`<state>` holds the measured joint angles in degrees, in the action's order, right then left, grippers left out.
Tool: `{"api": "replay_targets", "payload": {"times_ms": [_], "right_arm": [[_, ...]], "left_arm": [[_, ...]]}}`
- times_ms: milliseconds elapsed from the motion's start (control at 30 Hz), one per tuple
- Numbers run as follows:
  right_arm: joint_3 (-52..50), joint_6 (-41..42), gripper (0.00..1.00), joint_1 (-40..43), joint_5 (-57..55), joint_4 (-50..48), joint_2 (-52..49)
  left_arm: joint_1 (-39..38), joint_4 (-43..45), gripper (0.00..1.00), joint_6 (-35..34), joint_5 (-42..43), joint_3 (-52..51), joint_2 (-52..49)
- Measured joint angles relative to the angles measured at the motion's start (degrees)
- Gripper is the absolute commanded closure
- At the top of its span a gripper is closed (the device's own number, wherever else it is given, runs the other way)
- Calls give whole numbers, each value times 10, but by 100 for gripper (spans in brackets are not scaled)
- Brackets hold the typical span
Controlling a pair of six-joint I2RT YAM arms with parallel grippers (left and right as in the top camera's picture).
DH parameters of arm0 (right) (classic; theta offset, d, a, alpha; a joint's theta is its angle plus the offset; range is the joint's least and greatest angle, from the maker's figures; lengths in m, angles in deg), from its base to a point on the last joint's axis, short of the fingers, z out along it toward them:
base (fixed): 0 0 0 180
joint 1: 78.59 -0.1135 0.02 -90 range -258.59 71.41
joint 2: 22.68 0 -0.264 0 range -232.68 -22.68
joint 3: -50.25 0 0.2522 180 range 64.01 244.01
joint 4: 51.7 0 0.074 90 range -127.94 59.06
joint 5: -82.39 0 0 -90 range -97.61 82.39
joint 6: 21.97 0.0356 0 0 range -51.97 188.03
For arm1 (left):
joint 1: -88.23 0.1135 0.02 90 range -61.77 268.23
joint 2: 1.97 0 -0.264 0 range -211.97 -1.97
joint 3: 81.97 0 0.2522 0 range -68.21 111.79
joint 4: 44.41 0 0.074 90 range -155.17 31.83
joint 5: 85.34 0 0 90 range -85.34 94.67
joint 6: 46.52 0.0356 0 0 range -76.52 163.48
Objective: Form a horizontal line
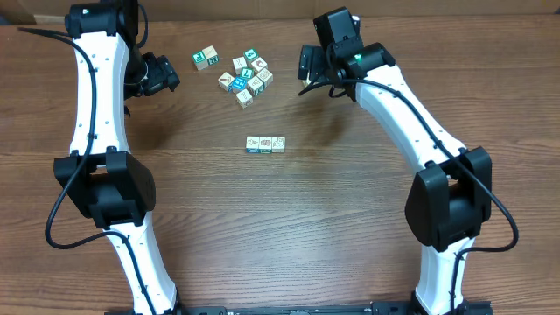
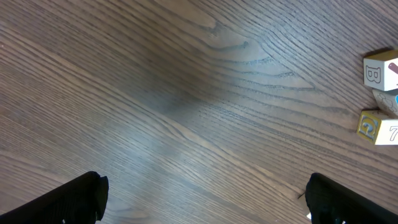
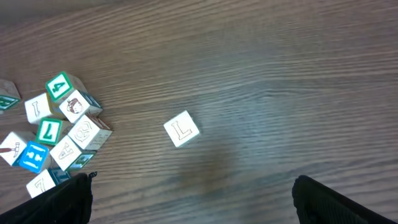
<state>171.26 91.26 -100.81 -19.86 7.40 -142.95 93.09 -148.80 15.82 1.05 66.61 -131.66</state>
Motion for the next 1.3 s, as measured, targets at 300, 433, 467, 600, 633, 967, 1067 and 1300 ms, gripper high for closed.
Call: {"api": "replay_targets", "payload": {"times_ms": [300, 433, 467, 600, 633, 967, 1067, 1300], "right_arm": [[0, -87, 0, 0, 0, -97, -84], [0, -139, 0, 0, 0, -129, -125], [0, -156, 1, 0, 0, -140, -135], [-1, -191, 2, 0, 0, -170, -147], [-1, -199, 4, 0, 0, -179, -149], [-1, -219, 25, 0, 0, -211, -174], [-1, -221, 36, 0, 0, -211, -183], [-1, -221, 54, 0, 1, -208, -190]], "left_arm": [[0, 0, 0, 0, 0, 0, 0], [0, 0, 0, 0, 0, 0, 0], [0, 0, 0, 0, 0, 0, 0], [0, 0, 1, 0, 0, 0, 0], [0, 0, 1, 0, 0, 0, 0], [0, 0, 0, 0, 0, 0, 0], [0, 0, 1, 0, 0, 0, 0], [0, 0, 0, 0, 0, 0, 0]]}}
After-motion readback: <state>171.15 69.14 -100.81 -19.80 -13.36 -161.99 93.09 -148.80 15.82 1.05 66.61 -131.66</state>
